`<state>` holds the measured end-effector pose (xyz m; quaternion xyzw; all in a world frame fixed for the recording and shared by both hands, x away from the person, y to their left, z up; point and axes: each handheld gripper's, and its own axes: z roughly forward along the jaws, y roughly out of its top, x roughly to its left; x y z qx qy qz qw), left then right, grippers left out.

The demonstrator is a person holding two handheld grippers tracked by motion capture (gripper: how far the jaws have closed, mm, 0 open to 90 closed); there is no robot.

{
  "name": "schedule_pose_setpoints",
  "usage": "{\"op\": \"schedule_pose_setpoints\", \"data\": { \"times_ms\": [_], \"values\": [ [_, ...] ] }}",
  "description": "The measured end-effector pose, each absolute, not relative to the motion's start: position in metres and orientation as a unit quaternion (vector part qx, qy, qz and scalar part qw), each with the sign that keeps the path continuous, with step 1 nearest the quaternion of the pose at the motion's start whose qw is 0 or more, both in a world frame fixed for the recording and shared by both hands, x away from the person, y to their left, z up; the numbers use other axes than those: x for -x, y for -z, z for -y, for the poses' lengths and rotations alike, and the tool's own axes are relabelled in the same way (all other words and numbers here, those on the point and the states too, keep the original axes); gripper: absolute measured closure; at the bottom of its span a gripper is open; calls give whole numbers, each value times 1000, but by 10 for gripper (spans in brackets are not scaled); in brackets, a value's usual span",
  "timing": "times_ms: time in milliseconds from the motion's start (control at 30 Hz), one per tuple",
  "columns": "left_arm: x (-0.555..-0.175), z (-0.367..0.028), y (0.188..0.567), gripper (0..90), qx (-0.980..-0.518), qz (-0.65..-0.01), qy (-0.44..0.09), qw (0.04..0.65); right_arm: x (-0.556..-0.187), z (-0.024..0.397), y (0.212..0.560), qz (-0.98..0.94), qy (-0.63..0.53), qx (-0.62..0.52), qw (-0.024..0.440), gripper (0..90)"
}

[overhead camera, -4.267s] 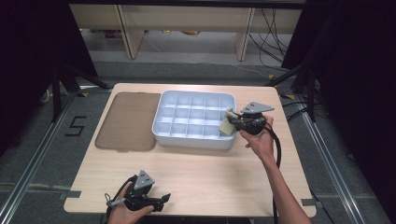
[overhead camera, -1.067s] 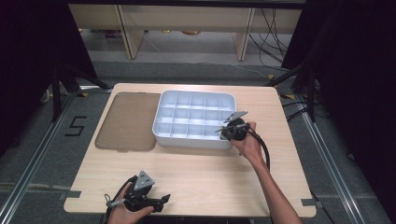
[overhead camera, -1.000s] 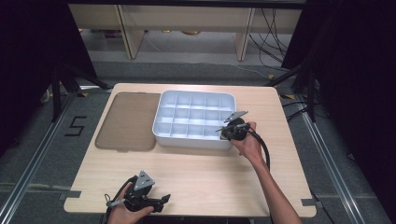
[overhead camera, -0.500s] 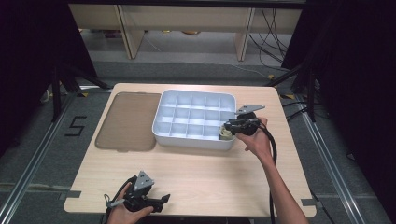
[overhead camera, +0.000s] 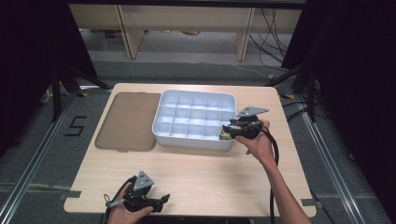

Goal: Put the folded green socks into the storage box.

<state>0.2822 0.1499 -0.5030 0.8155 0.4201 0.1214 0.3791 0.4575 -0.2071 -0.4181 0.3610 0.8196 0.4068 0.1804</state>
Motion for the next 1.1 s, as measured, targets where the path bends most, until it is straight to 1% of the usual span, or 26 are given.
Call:
{"op": "schedule_pose_setpoints", "data": {
  "times_ms": [33, 67, 100, 167, 200, 267, 333, 367, 467, 500, 667, 700, 767, 833, 1000, 1100],
  "values": [
    [-282, -150, 503, 191, -815, -419, -118, 382, -455, 206, 418, -821, -407, -359, 178, 551],
    [-283, -153, 502, 191, -827, -408, -116, 370, -453, 204, 417, -824, -406, -354, 176, 545],
    [-282, -151, 503, 191, -819, -416, -118, 377, -449, 202, 417, -824, -411, -348, 176, 521],
    [-282, -150, 503, 191, -818, -416, -118, 378, -448, 202, 417, -824, -413, -345, 180, 510],
    [-283, -154, 501, 191, -835, -399, -119, 359, -442, 202, 418, -821, -419, -347, 176, 486],
    [-283, -153, 501, 191, -832, -402, -118, 363, -441, 203, 419, -822, -423, -337, 177, 480],
    [-283, -152, 502, 191, -825, -410, -117, 371, -433, 203, 422, -815, -430, -354, 157, 466],
    [-284, -154, 502, 191, -834, -401, -118, 359, -431, 204, 423, -816, -432, -350, 158, 453],
    [-283, -154, 502, 191, -833, -402, -117, 361, -426, 204, 425, -813, -438, -354, 146, 445],
    [-283, -152, 502, 191, -824, -411, -114, 372, -425, 203, 426, -816, -441, -340, 157, 432],
    [-283, -152, 503, 191, -819, -413, -121, 379, -418, 199, 426, -821, -439, -333, 150, 409],
    [-283, -154, 502, 191, -828, -404, -119, 370, -415, 198, 425, -821, -438, -333, 151, 402],
    [-283, -153, 502, 191, -830, -404, -117, 366, -411, 197, 426, -819, -444, -333, 146, 400],
    [-282, -151, 502, 191, -824, -409, -117, 373, -408, 196, 427, -818, -448, -329, 146, 395],
    [-283, -153, 501, 191, -833, -399, -121, 363, -404, 196, 429, -821, -446, -328, 142, 375],
    [-283, -153, 502, 191, -830, -402, -120, 368, -401, 195, 430, -819, -447, -329, 145, 365]
  ]
}}
